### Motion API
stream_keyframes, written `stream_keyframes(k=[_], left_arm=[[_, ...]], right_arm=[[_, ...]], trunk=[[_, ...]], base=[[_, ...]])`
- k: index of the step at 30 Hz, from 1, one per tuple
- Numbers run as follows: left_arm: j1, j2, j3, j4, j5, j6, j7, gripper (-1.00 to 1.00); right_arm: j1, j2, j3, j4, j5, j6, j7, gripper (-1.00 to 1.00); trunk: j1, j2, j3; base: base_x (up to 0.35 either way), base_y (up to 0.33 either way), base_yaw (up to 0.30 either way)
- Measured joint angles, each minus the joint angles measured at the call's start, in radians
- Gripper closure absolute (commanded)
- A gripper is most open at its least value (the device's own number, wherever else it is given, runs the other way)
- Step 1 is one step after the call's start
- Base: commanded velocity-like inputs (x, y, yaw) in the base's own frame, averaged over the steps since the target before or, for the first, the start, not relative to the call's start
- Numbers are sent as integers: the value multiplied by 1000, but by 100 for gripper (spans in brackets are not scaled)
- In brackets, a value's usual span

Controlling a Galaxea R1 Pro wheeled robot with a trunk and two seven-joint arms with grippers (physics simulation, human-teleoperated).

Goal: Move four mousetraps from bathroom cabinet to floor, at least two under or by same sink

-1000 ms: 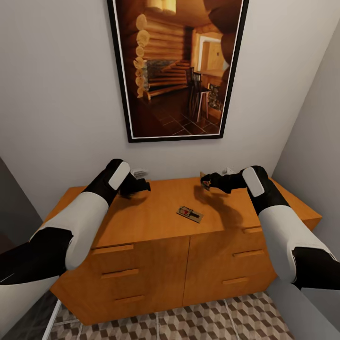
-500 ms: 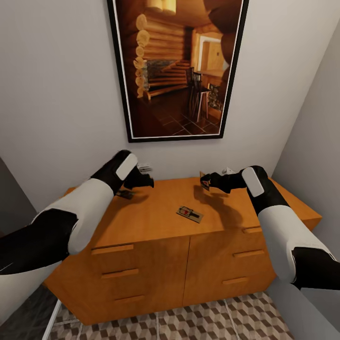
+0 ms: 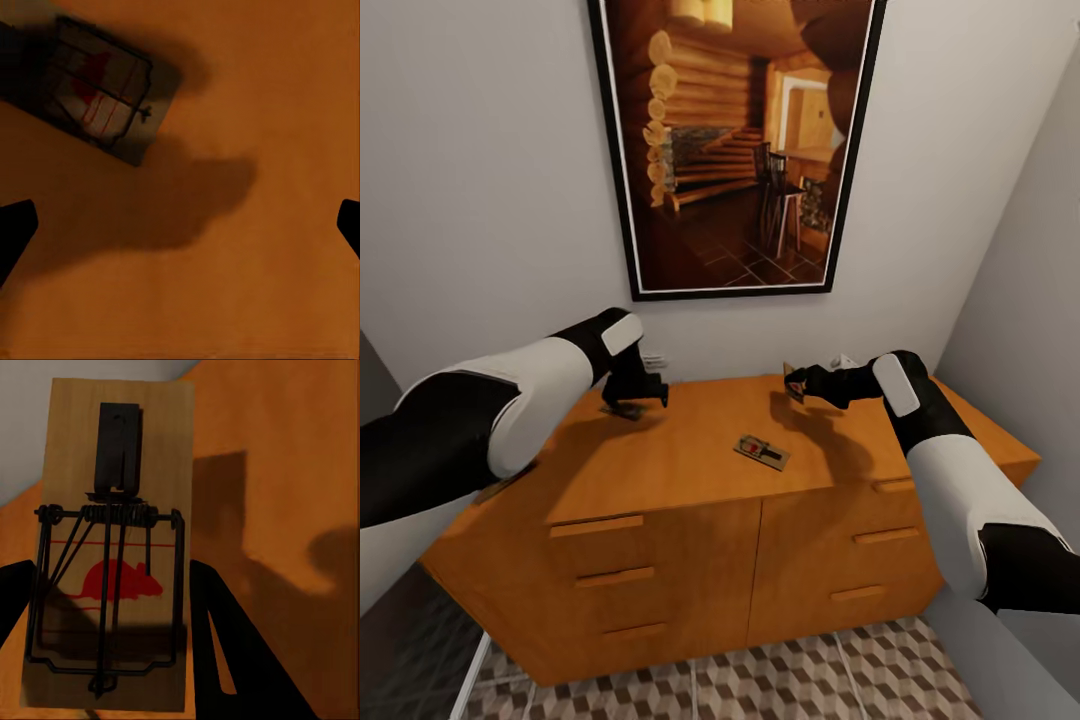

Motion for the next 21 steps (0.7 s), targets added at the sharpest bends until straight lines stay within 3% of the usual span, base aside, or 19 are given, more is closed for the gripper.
stream_keyframes(k=[6, 14, 21], left_arm=[[12, 12, -2, 3, 0, -1, 0, -100], [15, 16, -4, 2, -2, -2, 0, -100], [16, 16, -5, 2, -2, -4, 0, -100]], right_arm=[[0, -1, 0, 0, 0, 0, 0, 100], [0, 1, 0, 0, 1, 1, 0, 100], [0, 1, 1, 1, 1, 0, 0, 100]], trunk=[[0, 0, 0], [0, 0, 0], [0, 0, 0]], base=[[-281, 36, 0], [-263, 191, 0], [-98, 193, 0]])
